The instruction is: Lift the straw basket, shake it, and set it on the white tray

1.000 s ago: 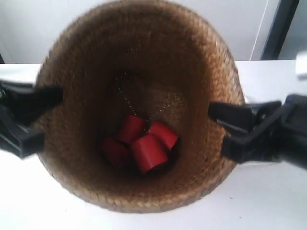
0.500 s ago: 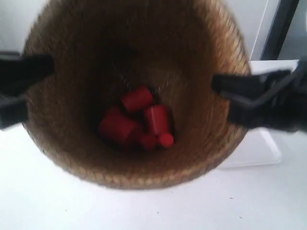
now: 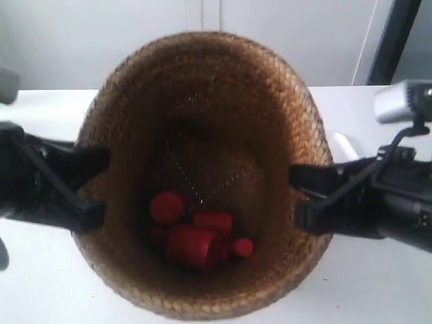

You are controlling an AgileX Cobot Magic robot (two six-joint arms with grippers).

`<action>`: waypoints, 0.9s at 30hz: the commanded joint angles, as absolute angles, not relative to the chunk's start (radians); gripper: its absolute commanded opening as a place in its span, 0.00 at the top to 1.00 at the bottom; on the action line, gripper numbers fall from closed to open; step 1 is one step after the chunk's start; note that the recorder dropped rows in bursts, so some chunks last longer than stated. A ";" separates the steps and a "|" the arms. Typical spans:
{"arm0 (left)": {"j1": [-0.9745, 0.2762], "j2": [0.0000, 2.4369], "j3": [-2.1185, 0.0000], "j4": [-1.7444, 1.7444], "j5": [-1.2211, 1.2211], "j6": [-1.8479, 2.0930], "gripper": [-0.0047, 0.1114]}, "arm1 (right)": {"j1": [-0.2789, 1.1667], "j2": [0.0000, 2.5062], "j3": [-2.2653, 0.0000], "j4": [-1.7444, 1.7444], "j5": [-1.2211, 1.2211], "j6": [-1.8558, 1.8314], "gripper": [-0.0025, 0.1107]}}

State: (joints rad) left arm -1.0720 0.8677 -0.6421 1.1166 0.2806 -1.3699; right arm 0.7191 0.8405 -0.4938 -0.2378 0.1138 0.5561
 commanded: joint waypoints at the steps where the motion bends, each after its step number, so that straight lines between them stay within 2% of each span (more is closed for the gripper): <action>1: -1.069 0.852 -0.747 1.200 0.220 -1.347 0.96 | 0.718 0.760 -0.645 -0.278 0.158 0.529 0.98; 5: -1.069 0.863 -0.830 1.215 0.231 -1.341 0.96 | 0.707 0.748 -0.814 -0.330 0.372 0.564 0.98; 8: -1.069 0.896 -0.908 1.200 0.286 -1.323 0.96 | 0.697 0.769 -0.932 -0.496 0.572 0.694 0.98; 13: -1.069 1.015 -1.070 0.922 0.479 -1.051 0.96 | 0.697 0.855 -1.086 -0.743 0.939 0.876 0.98; 17: -1.069 1.141 -1.214 0.731 0.603 -0.826 0.96 | 0.697 0.930 -1.188 -0.750 1.065 0.876 0.98; 20: -1.055 1.226 -1.287 0.715 0.645 -0.807 0.96 | 0.697 0.997 -1.242 -0.755 1.152 0.862 0.98; 27: -0.918 1.401 -1.390 0.518 0.615 -0.652 0.96 | 0.636 1.131 -1.250 -0.787 1.213 0.812 0.98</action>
State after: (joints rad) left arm -0.9717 1.3522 -1.3542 0.5879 0.5821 -0.7886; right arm 0.6861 1.0927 -1.2357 -0.6817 1.1730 0.8518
